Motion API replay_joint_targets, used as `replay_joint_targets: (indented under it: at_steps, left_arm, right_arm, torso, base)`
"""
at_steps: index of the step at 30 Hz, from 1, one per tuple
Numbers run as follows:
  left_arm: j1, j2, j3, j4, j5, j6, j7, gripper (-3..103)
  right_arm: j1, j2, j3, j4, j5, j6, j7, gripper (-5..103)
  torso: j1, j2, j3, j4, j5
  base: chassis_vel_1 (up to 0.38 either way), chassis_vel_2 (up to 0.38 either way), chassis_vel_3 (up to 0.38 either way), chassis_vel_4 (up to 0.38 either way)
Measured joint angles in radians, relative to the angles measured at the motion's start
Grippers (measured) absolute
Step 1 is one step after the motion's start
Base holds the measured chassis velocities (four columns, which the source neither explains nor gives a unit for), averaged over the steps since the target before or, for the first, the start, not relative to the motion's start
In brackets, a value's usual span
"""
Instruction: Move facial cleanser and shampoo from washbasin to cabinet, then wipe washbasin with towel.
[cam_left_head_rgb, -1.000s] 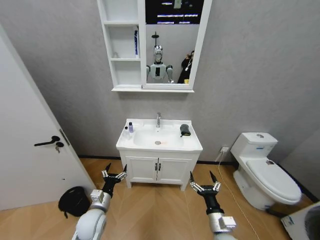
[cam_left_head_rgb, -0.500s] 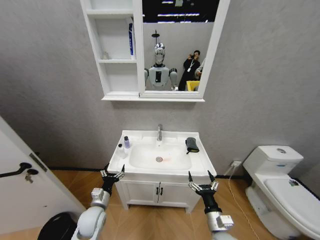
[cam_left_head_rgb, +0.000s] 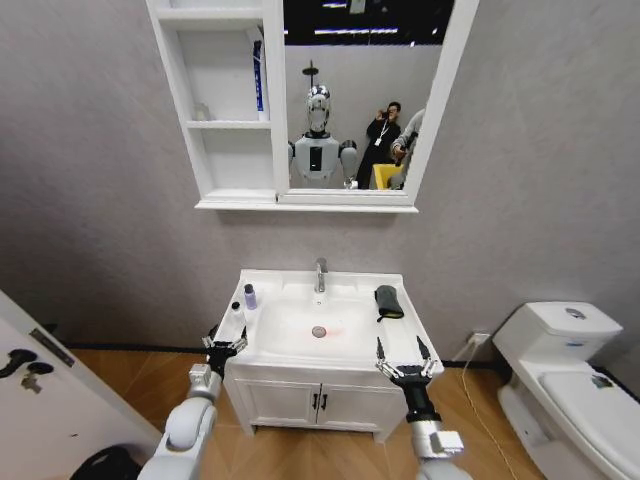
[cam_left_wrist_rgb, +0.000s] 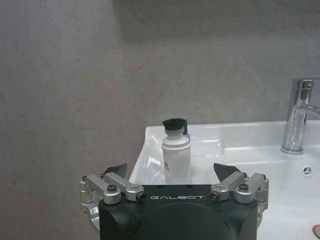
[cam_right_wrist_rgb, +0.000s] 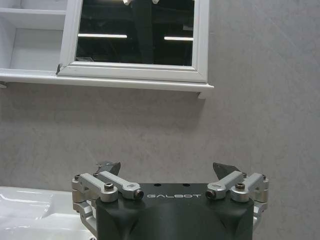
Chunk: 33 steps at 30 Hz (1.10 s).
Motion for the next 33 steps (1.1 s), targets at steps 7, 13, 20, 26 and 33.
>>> replay_joint_targets:
  at_steps: [7,13,20,26,33]
  left_arm:
    - [-0.103,-0.019,0.023,0.121,0.019,0.001,0.01,98]
    - [-0.171,-0.045,0.04,0.203,0.036,-0.005,0.011,97]
    - [-0.208,-0.058,0.039,0.242,0.036,-0.003,0.017,83]
    - [-0.206,-0.052,0.042,0.241,0.041,0.005,0.033,55]
    - [-0.195,-0.043,0.042,0.221,0.045,0.019,0.028,32]
  right_arm:
    - [-0.008,-0.009,0.015,-0.009,0.007,0.008,-0.001,100]
    - [-0.01,-0.016,0.023,-0.021,0.01,0.008,0.0,100]
    - [-0.01,-0.016,0.024,-0.022,0.01,0.008,0.002,100]
    - [-0.001,-0.017,0.025,-0.04,0.017,0.007,0.001,100]
    - [0.002,-0.014,0.024,-0.041,0.022,0.004,0.003,100]
  torso:
    - [0.001,0.0,0.0,-0.0002,0.0]
    - [0.001,0.0,0.0,0.0,0.0001]
    - [0.001,0.0,0.0,-0.0001,0.0001]
    - [0.001,0.0,0.0,0.0,0.0]
    - [0.001,0.0,0.0,0.0,-0.0001]
  base:
    - [0.0,0.0,0.0,0.0]
    - [0.0,0.0,0.0,0.0]
    - [0.0,0.0,0.0,0.0]
    - [0.0,0.0,0.0,0.0]
    - [0.0,0.0,0.0,0.0]
